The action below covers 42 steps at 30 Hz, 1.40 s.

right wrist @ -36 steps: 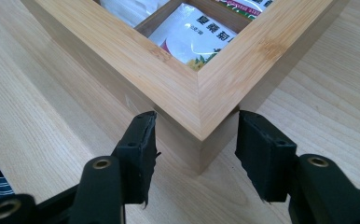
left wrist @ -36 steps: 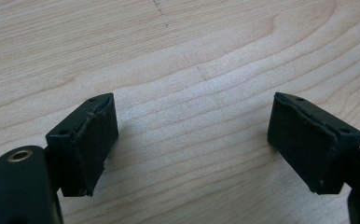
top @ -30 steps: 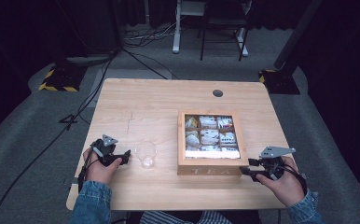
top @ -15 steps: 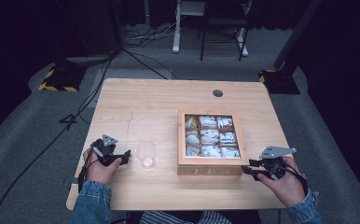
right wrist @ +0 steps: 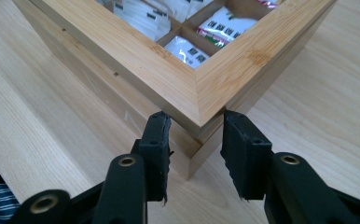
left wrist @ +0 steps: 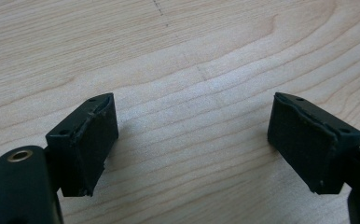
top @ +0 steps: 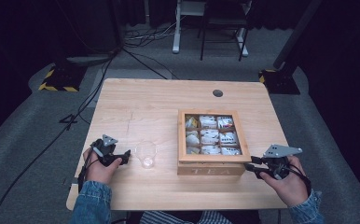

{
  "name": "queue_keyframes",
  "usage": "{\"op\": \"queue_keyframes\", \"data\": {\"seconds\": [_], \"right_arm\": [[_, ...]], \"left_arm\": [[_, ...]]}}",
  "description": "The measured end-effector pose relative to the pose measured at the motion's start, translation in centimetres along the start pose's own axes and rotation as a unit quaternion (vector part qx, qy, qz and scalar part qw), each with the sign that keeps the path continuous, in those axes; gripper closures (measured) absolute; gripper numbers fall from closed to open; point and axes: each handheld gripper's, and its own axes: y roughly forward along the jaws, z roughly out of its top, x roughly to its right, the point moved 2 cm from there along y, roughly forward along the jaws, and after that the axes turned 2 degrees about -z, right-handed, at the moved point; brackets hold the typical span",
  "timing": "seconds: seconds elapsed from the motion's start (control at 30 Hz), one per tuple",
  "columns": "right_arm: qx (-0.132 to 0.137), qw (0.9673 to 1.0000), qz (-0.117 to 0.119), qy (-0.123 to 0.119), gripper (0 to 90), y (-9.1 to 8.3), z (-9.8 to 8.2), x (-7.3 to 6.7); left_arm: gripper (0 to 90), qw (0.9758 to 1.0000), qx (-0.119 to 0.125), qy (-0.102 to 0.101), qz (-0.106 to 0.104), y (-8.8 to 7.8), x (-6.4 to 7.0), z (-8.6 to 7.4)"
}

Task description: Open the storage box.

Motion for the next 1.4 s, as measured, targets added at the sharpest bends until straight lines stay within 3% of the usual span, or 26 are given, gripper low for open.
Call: {"op": "queue_keyframes", "data": {"seconds": [0.3,0.73,1.07,1.17,1.2,1.4], "right_arm": [[0.049,0.9986,-0.017,-0.009,61.7,-1.2,0.7,0.1],[0.088,0.9942,-0.047,-0.038,59.6,-2.1,1.8,0.0],[0.109,0.9915,-0.058,-0.042,58.6,-2.7,2.8,0.4],[0.114,0.9906,-0.061,-0.044,58.9,-2.9,3.2,0.5],[0.118,0.9903,-0.06,-0.042,59.0,-3.0,3.5,0.6],[0.13,0.9881,-0.067,-0.047,59.7,-3.4,4.4,1.0]], "left_arm": [[16.6,1.0,0.0,0.0,0.0,0.0,0.0,0.0],[16.6,1.0,0.0,0.0,0.0,0.0,0.0,0.0],[16.7,1.0,0.0,0.0,-0.002,0.0,0.0,0.0],[20.5,1.0,-0.002,-0.001,-0.001,-0.2,-0.2,0.1],[27.7,1.0,-0.003,-0.001,0.001,-0.3,-0.2,0.1],[29.3,0.9999,-0.008,0.002,0.013,-1.1,-0.2,0.2]]}}
